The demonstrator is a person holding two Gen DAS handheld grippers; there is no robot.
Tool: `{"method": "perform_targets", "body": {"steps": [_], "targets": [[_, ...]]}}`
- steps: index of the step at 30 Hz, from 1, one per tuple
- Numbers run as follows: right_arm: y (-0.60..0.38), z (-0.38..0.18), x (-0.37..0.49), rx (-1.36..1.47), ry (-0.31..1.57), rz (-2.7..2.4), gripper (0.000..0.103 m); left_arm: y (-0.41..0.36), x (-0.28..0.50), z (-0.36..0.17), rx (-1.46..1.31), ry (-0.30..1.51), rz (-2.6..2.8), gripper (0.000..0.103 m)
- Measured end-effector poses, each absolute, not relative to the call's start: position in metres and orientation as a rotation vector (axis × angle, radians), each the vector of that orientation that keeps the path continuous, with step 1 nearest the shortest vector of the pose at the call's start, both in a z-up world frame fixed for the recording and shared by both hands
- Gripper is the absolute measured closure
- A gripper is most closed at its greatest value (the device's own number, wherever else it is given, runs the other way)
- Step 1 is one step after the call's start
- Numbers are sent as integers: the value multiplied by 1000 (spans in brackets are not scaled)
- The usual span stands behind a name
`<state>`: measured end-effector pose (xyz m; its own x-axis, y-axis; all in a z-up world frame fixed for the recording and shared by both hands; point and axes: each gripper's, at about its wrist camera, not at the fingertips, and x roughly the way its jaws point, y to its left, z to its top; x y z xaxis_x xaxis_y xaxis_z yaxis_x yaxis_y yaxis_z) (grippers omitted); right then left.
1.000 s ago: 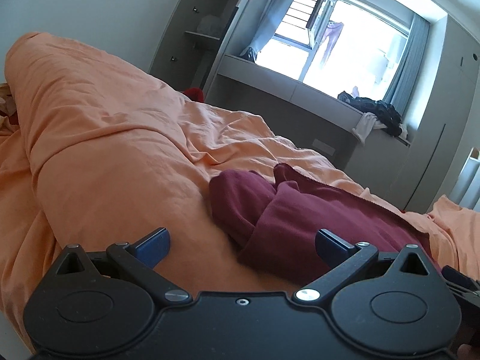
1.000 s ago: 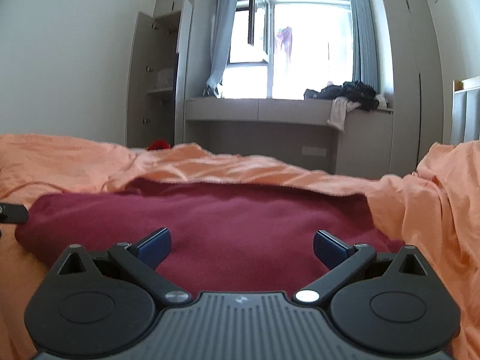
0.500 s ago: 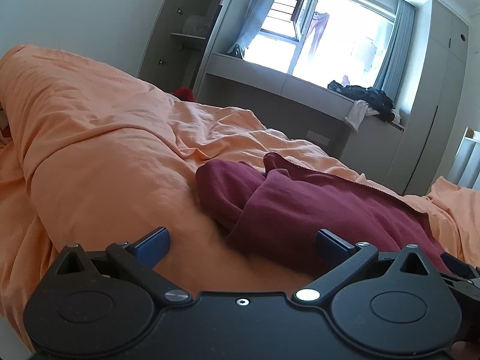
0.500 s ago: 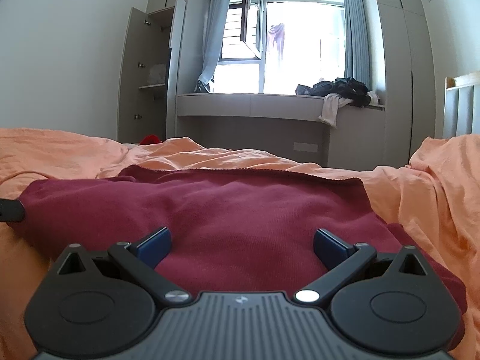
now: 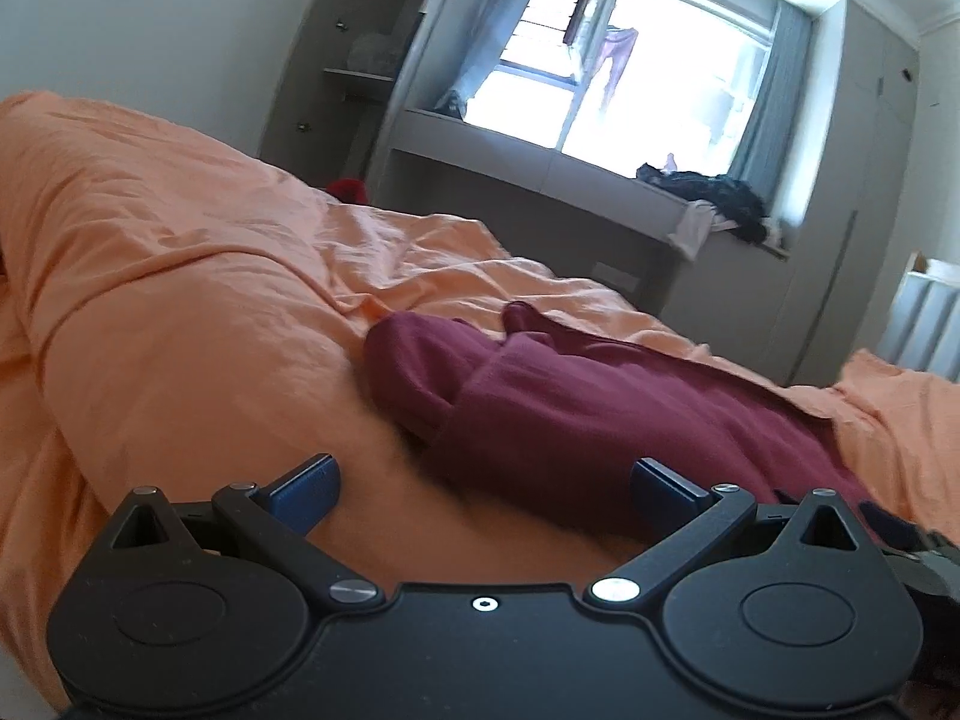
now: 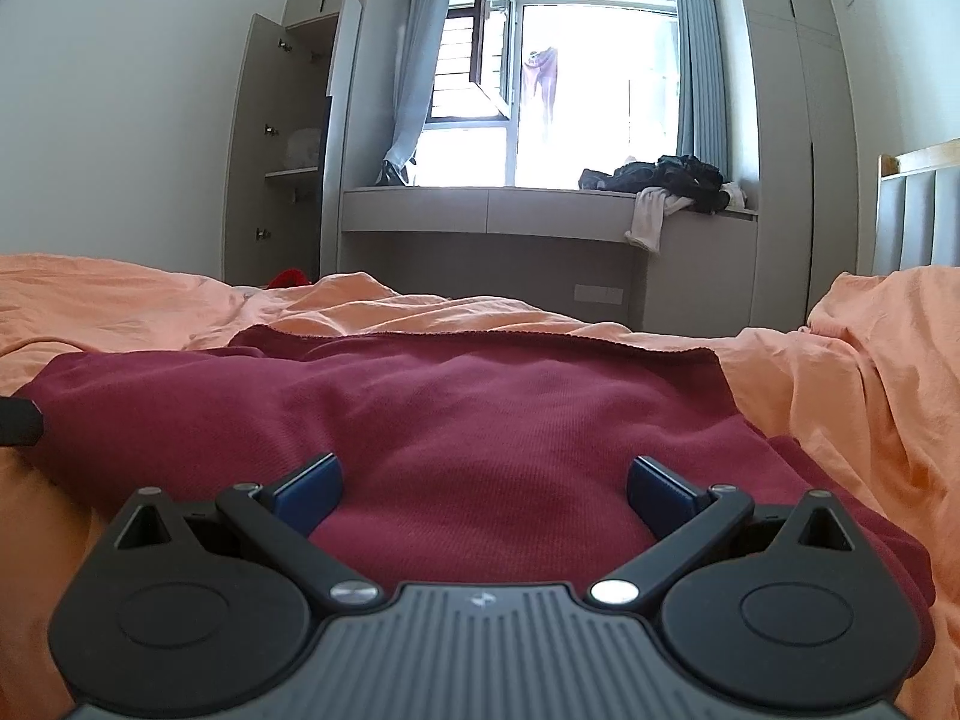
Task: Fold small clothes
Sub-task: 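Move the left gripper to the end of the folded shirt and grasp it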
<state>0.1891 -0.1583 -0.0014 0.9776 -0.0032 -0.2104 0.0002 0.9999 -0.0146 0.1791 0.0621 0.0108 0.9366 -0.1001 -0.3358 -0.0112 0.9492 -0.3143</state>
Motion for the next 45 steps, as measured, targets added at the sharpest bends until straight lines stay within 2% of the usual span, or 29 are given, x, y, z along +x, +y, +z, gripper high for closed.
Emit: {"method": "perform_targets", "body": {"steps": [9,16,22,37,45], "targets": [[-172,8,193,-32,248,67,0,59,195,2,-486,421,-292,0],[-177,5,191,-1,242,71,0,60,233,4,-605,428,-182,0],[-170,0,187,20,220,17,0,52,256,7,-523,467,-98,0],[-175,6,192,38,272,36,0,49,250,5,-475,444,-90,0],[-175,9,193,39,289,45,0,35,265,26,-385,531,-20,1]]}}
